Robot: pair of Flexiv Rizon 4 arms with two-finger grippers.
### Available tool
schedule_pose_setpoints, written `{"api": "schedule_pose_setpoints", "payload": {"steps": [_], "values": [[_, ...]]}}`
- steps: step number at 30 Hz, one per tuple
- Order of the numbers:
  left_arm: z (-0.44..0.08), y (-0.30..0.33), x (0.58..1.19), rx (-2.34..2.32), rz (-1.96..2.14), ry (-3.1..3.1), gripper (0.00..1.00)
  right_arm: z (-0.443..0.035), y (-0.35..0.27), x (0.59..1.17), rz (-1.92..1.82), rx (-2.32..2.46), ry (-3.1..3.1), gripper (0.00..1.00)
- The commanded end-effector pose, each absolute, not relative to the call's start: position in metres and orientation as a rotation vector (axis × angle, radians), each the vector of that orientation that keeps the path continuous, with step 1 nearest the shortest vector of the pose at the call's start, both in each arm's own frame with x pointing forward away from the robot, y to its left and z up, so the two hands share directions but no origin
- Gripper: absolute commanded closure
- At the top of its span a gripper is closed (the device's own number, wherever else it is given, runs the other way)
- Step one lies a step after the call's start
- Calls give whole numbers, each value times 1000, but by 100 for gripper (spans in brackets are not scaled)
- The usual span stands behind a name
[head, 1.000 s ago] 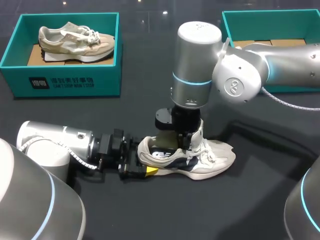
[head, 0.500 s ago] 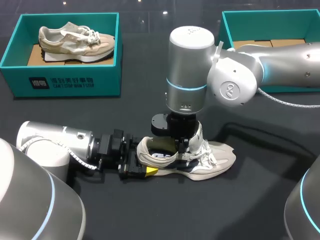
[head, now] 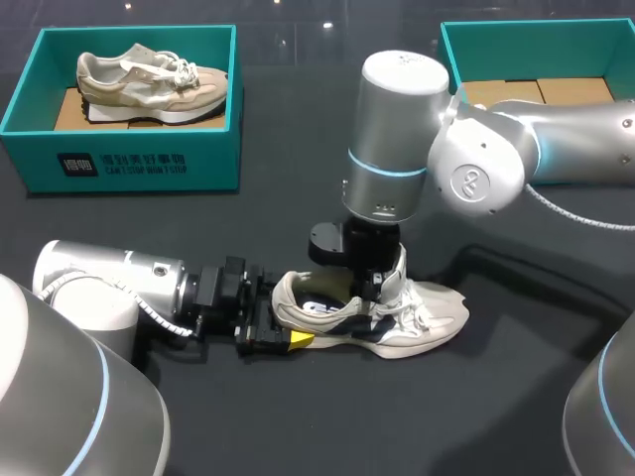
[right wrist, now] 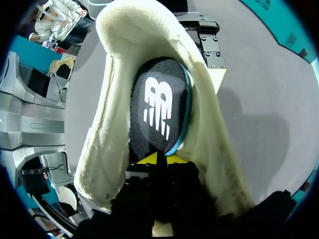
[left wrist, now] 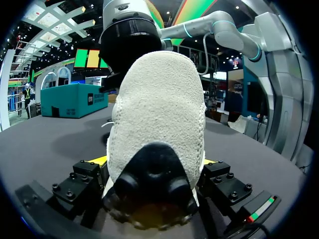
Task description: Take the shoe out of the shoebox, open the shoe tongue, remove and reinsert the insole, then place the shoe into the shoebox
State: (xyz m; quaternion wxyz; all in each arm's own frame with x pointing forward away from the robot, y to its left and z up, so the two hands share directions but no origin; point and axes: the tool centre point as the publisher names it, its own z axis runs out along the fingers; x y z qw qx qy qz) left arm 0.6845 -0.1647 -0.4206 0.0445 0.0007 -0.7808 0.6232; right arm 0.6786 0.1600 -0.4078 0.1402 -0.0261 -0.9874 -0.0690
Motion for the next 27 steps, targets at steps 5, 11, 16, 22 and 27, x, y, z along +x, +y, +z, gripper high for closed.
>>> {"api": "schedule_pose_setpoints", "payload": {"steps": [5, 11, 16, 22, 27], "values": [[-422, -164, 686, 7, 1904, -2388, 100, -409, 141, 656, -375, 15, -2942, 100], [-422, -164, 686, 7, 1904, -2388, 100, -393, 133, 661, -486, 133, -2995, 100], [-422, -164, 686, 7, 1904, -2388, 100, -379, 131, 669, -508, 221, -3001, 100], [-422, -164, 686, 7, 1904, -2388, 100, -369, 132, 677, -576, 374, -2998, 100], [-422, -164, 686, 7, 1904, -2388, 100, -365, 135, 684, -593, 444, -2981, 100]]}}
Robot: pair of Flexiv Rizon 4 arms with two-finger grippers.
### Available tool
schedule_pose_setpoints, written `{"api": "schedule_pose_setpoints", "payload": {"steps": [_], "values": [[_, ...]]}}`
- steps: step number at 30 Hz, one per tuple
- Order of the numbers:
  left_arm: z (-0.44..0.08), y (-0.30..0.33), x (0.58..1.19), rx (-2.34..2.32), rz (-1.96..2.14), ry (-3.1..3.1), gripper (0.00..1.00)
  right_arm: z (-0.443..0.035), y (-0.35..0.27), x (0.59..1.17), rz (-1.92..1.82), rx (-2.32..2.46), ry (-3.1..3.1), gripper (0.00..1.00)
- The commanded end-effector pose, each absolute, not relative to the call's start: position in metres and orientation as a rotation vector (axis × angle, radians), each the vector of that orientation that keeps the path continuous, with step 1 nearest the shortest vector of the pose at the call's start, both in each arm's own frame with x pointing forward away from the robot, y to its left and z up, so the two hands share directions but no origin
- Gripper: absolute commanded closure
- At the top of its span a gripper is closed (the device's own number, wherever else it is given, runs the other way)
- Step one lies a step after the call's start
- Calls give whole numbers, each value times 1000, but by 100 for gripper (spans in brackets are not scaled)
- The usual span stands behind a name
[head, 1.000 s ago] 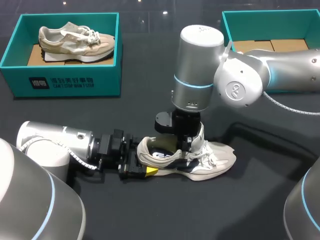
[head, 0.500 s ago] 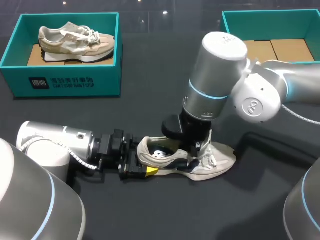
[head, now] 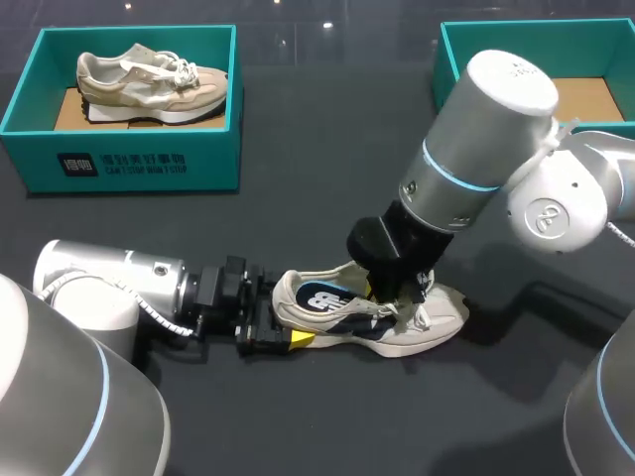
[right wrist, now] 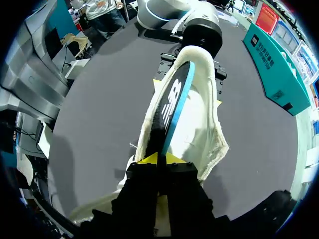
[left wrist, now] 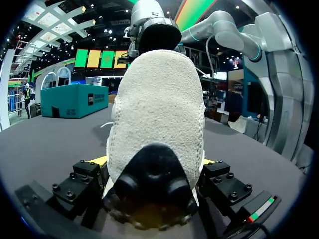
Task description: Take the shoe out of the shoebox, open the shoe tongue, remove and reinsert the insole, then place the shoe into the shoebox
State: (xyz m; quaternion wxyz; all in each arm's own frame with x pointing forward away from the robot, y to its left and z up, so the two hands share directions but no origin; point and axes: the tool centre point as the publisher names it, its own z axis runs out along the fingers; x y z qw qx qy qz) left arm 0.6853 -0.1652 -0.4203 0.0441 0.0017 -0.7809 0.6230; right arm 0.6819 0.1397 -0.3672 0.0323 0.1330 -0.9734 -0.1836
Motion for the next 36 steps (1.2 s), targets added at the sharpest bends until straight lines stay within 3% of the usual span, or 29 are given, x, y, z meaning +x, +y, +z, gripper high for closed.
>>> {"api": "schedule_pose_setpoints", "payload": {"steps": [1, 27, 28, 30, 32, 33, 36], "values": [[-422, -164, 686, 7, 1904, -2388, 100, -364, 136, 686, -592, 455, -2975, 100], [-422, -164, 686, 7, 1904, -2388, 100, -333, 202, 709, -484, 691, -2837, 100], [-422, -164, 686, 7, 1904, -2388, 100, -333, 202, 708, -492, 676, -2839, 96], [-422, -164, 686, 7, 1904, -2388, 100, -331, 201, 708, -492, 628, -2848, 62], [-422, -164, 686, 7, 1904, -2388, 100, -329, 201, 708, -489, 598, -2855, 45], [-422, -164, 686, 7, 1904, -2388, 100, -328, 201, 708, -487, 585, -2858, 40], [-422, -164, 686, 7, 1904, -2388, 100, -324, 200, 708, -482, 542, -2866, 45]]}}
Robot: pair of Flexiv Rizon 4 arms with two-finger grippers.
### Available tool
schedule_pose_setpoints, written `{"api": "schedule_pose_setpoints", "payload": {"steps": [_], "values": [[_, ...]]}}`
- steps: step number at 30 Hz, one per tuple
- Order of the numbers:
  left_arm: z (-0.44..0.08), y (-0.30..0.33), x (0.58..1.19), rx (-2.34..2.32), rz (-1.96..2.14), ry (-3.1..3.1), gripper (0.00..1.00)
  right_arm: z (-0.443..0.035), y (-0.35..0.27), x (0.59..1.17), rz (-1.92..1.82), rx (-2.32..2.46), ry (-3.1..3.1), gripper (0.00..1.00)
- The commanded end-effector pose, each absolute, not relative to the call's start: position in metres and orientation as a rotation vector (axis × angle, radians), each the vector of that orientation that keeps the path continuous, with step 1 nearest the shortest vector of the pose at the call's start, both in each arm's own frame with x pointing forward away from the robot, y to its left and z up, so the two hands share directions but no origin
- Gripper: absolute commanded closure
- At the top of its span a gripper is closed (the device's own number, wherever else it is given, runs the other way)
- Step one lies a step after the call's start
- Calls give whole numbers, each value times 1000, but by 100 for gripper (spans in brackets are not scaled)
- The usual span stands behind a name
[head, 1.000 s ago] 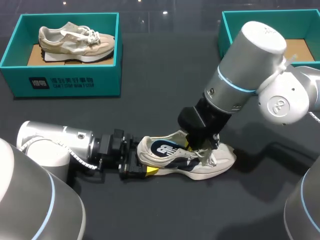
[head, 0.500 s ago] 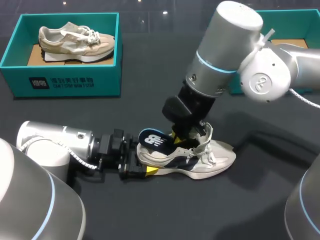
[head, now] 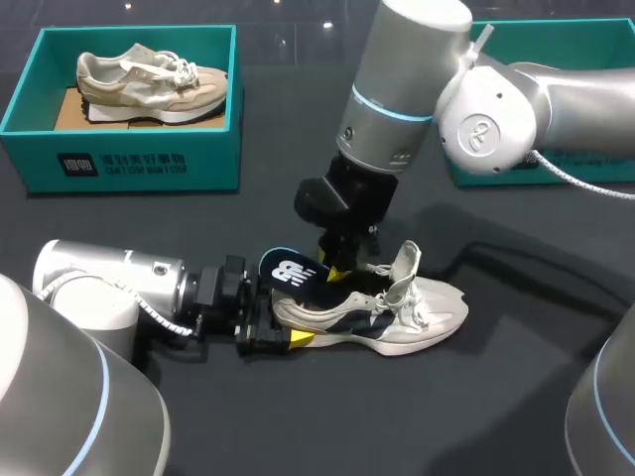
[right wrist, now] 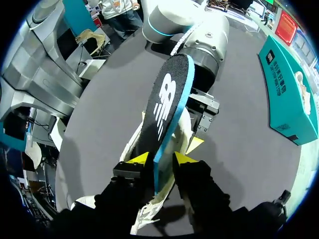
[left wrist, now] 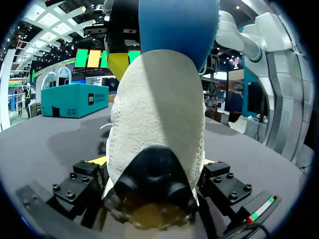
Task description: Take the shoe out of the shoebox, open the shoe tongue, remove and reinsert the insole, then place the shoe into the shoebox
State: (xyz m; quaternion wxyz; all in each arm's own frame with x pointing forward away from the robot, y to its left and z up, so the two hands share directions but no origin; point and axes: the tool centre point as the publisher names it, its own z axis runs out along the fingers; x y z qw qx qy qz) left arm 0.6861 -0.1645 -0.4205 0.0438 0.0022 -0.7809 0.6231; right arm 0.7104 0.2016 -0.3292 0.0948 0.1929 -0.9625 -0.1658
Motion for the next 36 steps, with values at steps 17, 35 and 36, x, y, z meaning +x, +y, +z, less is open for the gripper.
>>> {"api": "schedule_pose_setpoints", "payload": {"steps": [17, 35, 36], "values": [[-422, -164, 686, 7, 1904, -2388, 100, -303, 200, 715, -447, 414, -2796, 0], [-422, -164, 686, 7, 1904, -2388, 100, -314, 199, 701, -809, 115, -2656, 21], [-422, -164, 686, 7, 1904, -2388, 100, -315, 198, 701, -828, 96, -2646, 29]]}}
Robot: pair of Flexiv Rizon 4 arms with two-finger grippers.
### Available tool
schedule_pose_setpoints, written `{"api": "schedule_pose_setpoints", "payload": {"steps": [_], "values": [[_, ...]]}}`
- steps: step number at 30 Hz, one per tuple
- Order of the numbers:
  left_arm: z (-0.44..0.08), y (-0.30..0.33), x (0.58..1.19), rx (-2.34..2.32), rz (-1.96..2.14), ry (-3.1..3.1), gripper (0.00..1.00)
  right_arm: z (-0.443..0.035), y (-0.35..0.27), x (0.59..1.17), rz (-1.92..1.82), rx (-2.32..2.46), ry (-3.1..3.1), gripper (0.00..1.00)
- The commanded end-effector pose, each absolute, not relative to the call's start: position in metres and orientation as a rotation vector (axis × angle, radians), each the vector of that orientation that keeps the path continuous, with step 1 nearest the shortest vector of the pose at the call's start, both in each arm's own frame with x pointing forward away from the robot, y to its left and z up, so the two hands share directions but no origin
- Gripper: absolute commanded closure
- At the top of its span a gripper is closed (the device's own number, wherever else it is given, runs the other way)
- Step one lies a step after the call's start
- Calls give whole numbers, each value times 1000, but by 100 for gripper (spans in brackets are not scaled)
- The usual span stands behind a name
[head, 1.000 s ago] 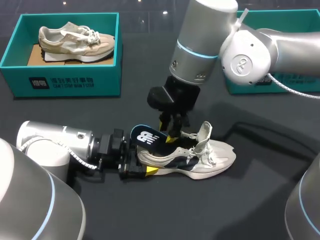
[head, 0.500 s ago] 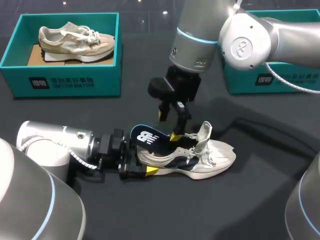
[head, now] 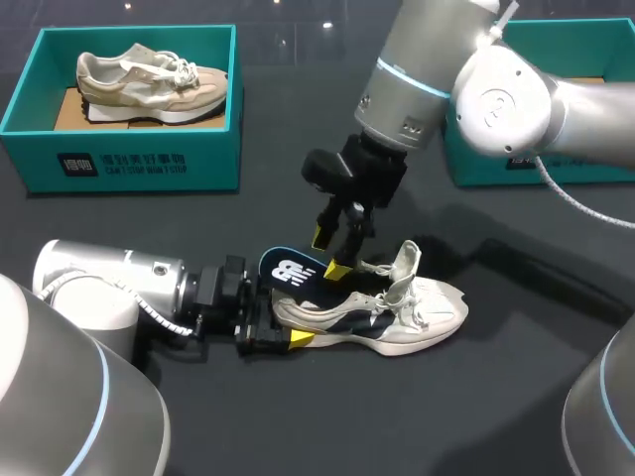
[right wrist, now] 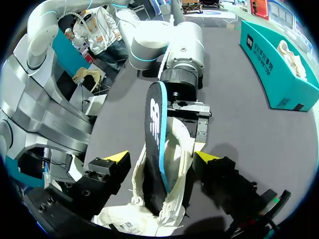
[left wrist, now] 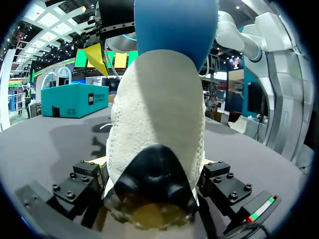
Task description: Take the shoe out of the shoebox, open the shoe tongue, remove and reinsert the insole, then place the shoe into the shoebox
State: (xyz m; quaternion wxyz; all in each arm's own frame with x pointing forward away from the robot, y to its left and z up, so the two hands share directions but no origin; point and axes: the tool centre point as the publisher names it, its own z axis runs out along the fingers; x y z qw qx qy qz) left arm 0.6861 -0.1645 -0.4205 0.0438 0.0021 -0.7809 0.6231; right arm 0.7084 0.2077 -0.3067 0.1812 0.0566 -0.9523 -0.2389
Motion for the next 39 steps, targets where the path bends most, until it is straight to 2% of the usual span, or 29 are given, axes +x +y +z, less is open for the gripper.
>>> {"api": "schedule_pose_setpoints", "payload": {"steps": [1, 2, 3, 33, 39], "values": [[-422, -164, 686, 7, 1904, -2388, 100, -316, 199, 700, -837, 85, -2639, 41], [-422, -164, 686, 7, 1904, -2388, 100, -316, 199, 700, -848, 77, -2632, 51], [-422, -164, 686, 7, 1904, -2388, 100, -316, 199, 699, -860, 72, -2625, 52], [-422, -164, 686, 7, 1904, -2388, 100, -335, 227, 692, -934, -29, -2388, 56], [-422, -164, 686, 7, 1904, -2388, 100, -340, 225, 687, -953, -56, -2364, 65]]}}
